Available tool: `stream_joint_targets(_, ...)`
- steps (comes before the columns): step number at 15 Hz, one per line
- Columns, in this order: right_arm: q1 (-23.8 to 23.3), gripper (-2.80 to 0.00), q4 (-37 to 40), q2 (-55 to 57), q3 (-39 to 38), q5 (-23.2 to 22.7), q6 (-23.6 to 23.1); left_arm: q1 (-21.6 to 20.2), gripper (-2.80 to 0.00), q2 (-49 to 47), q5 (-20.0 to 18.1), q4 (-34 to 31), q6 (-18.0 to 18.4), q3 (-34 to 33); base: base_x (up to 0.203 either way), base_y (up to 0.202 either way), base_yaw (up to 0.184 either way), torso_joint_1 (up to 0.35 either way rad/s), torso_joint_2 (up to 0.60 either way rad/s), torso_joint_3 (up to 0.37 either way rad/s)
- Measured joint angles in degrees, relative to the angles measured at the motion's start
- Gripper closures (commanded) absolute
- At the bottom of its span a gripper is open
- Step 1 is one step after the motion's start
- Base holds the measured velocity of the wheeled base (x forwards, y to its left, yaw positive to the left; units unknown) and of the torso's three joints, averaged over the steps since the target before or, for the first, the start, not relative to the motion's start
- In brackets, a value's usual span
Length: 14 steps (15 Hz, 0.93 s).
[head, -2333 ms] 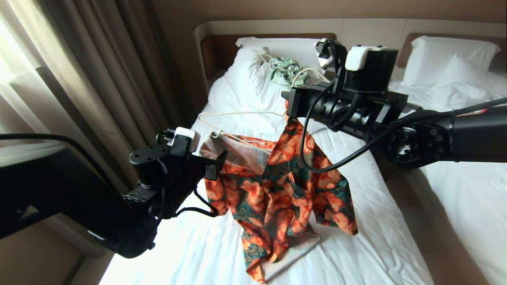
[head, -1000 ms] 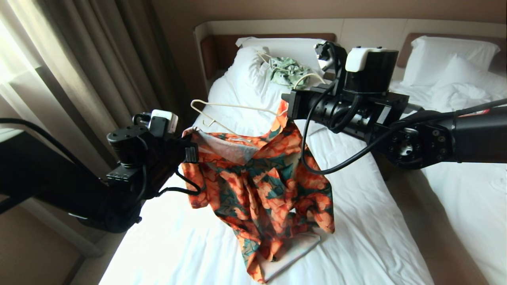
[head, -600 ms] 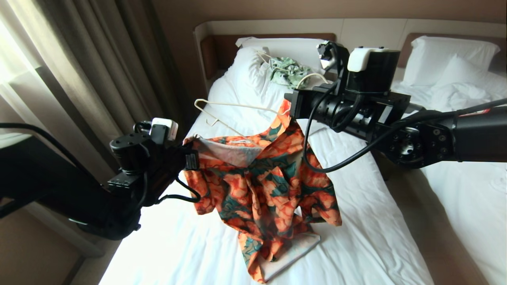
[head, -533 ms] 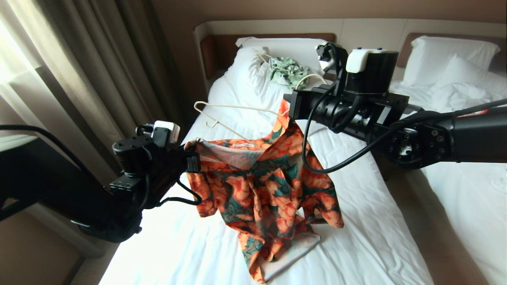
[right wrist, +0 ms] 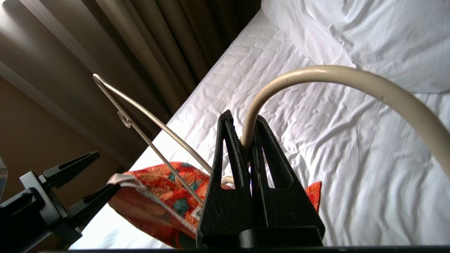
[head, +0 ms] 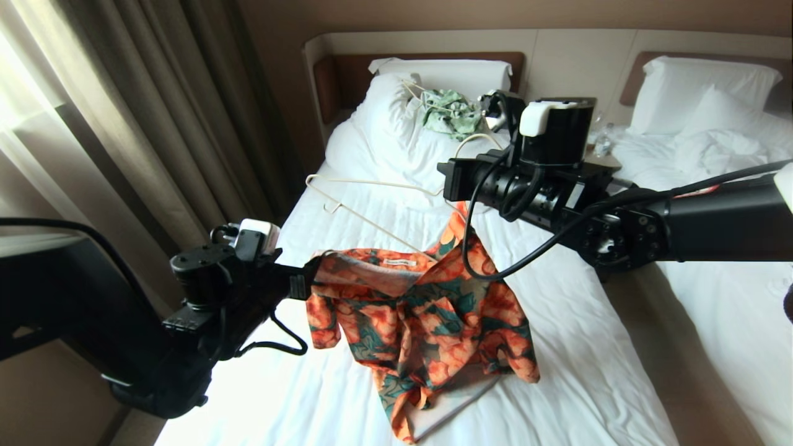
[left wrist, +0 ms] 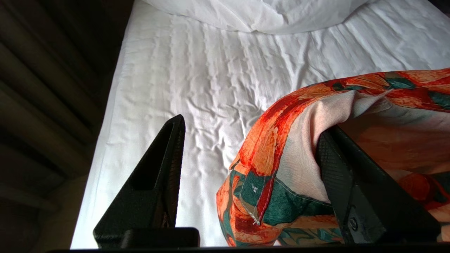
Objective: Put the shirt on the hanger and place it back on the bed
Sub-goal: Take the clothes hanger out of the clothes, then place the hanger on the bed
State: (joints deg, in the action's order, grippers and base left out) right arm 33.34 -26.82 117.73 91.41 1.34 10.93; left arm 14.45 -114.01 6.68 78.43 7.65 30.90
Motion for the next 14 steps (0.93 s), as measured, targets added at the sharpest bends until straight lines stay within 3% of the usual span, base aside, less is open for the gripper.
stream_joint_targets(3, 0.29, 0.00, -6.76, 2.84, 0.10, 1.24, 0.18, -1.79, -2.80, 0.20, -6.24, 1.34, -3.90, -5.77, 0.000, 0.000, 0.000, 0.000, 0.00, 0.000)
stream_joint_targets(8, 4.63, 0.00, -18.06, 7.19, 0.02, 12.18, 0.33, 1.62, -2.80, -0.74, -6.31, 1.06, -5.09, -6.32, 0.000, 0.000, 0.000, 0.000, 0.00, 0.000)
stream_joint_targets(12, 5.72, 0.00, -21.20, 10.10, 0.02, 16.18, 0.20, 2.31, -2.80, -3.15, -5.83, 1.09, -5.12, -4.64, 0.000, 0.000, 0.000, 0.000, 0.00, 0.000)
stream_joint_targets(13, 5.70, 0.00, -21.22, 10.56, 0.02, 16.35, 0.13, 2.16, 0.00, -3.50, -5.61, 1.20, -5.09, -4.56, 0.000, 0.000, 0.000, 0.000, 0.00, 0.000)
stream_joint_targets(14, 5.60, 0.00, -21.22, 10.84, 0.02, 16.41, -0.02, 2.19, 0.00, -3.73, -5.27, 1.45, -5.12, -4.65, 0.000, 0.000, 0.000, 0.000, 0.00, 0.000)
